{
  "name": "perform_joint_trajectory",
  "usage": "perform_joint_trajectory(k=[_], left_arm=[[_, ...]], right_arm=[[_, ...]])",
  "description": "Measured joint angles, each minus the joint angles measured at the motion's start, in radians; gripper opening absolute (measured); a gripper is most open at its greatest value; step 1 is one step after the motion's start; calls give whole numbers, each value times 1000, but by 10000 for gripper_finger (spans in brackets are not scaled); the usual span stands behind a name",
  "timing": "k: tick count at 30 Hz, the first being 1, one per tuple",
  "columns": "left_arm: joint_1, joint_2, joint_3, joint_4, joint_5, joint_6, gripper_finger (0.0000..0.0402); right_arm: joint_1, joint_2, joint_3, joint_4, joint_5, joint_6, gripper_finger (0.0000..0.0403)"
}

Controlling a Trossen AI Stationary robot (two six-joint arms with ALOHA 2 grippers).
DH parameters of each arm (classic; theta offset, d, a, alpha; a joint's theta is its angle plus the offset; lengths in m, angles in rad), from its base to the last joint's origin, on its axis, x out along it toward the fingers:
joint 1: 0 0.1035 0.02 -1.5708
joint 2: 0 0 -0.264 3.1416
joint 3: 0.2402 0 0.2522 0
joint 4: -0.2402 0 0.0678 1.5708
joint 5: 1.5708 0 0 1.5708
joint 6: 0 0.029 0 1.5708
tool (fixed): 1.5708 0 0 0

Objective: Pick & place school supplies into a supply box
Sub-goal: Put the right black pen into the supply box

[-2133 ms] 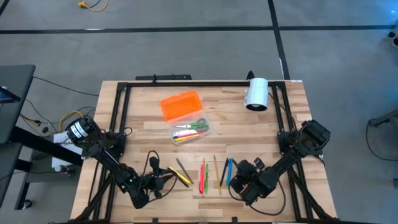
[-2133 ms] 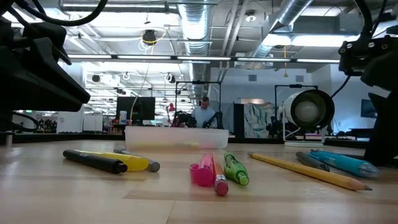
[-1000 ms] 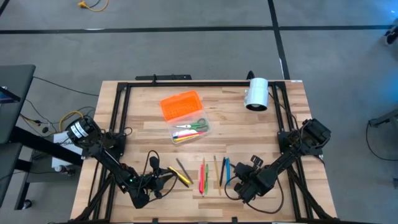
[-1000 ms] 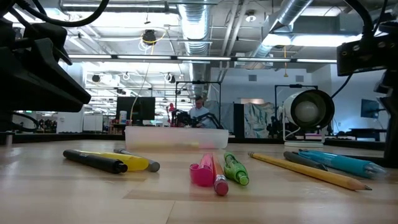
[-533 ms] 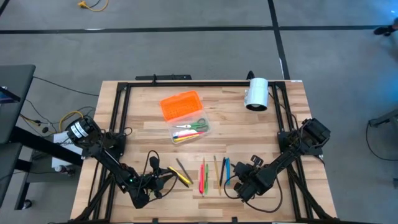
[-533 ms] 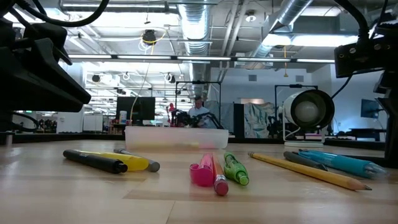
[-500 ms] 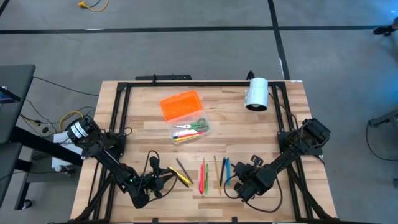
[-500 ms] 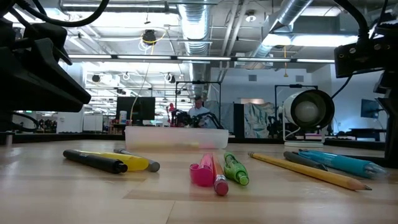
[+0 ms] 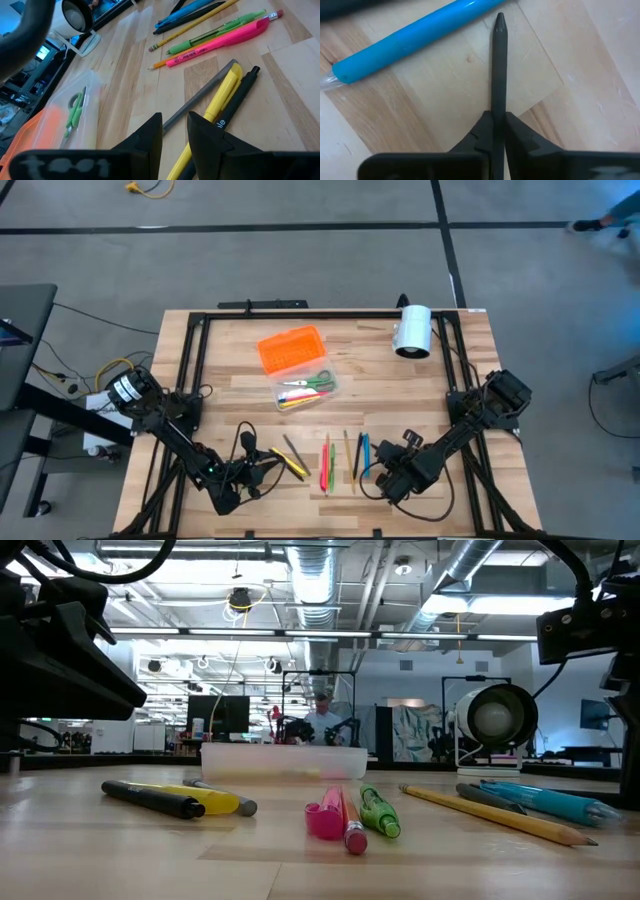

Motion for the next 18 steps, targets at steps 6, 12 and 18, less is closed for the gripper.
perform_joint_trajectory(k=[6, 12, 18], left_arm=[[0, 0, 0, 0, 0, 0, 82], [0, 0, 0, 0, 0, 0, 82], [0, 0, 0, 0, 0, 0, 82]], right_arm=[[0, 0, 0, 0, 0, 0, 38], [0, 0, -1, 1, 12, 1, 29], [0, 1, -1, 1, 13, 2, 34]])
